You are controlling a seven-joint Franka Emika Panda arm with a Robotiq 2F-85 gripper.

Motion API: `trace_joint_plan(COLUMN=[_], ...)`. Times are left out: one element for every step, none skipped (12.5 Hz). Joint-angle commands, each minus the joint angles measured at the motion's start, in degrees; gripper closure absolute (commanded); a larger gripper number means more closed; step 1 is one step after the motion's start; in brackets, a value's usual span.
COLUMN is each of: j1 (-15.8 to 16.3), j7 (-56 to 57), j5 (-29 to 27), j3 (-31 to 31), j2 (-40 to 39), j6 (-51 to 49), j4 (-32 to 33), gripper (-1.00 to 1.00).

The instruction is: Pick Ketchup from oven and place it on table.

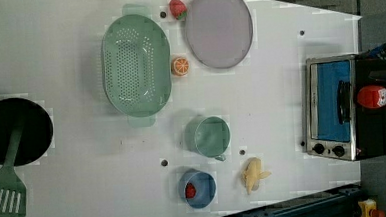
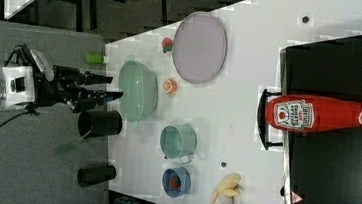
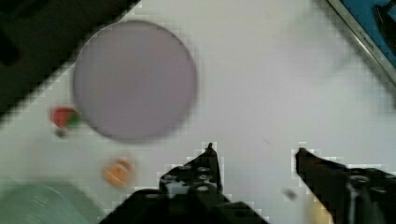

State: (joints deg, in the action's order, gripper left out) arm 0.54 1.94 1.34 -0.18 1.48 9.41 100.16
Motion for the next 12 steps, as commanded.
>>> trace_joint_plan(j1=[-1.33,-1.34,-1.43,-1.69,-2.08,-2.53,-3.10,-3.69,-4.25,-4.76,-5.13,-5.42], j7=[3.33,3.33,3.33,3.33,3.33,3.33,3.33,3.33,3.33,3.33,3.33,3.33], j5=[-0.32,-0.32,-0.27,0.11,0.44,0.44,0.44,0.44,0.44,0.44,0.44,0.43], j3=[-1.09,-1.14,-1.29,-1.73,-2.52,-3.66,-5.18,-7.01,-9.00,-11.20,-13.42,-15.68], j2=[16.66,16.64,16.56,16.38,16.06,15.53,14.70,13.67,12.43,11.03,9.53,7.90], j6=[-11.72,-11.71,-11.45,-11.11,-10.83,-10.15,-8.88,-7.46,-5.67,-3.56,-1.81,0.04], j4=[5.32,5.33,5.32,5.33,5.32,5.33,5.31,5.31,5.28,5.27,5.25,5.24], gripper=[-0.59,-0.81,-0.99,-1.00,-1.00,-1.00,-1.00,-1.00,-1.00,-1.00,-1.00,-1.00])
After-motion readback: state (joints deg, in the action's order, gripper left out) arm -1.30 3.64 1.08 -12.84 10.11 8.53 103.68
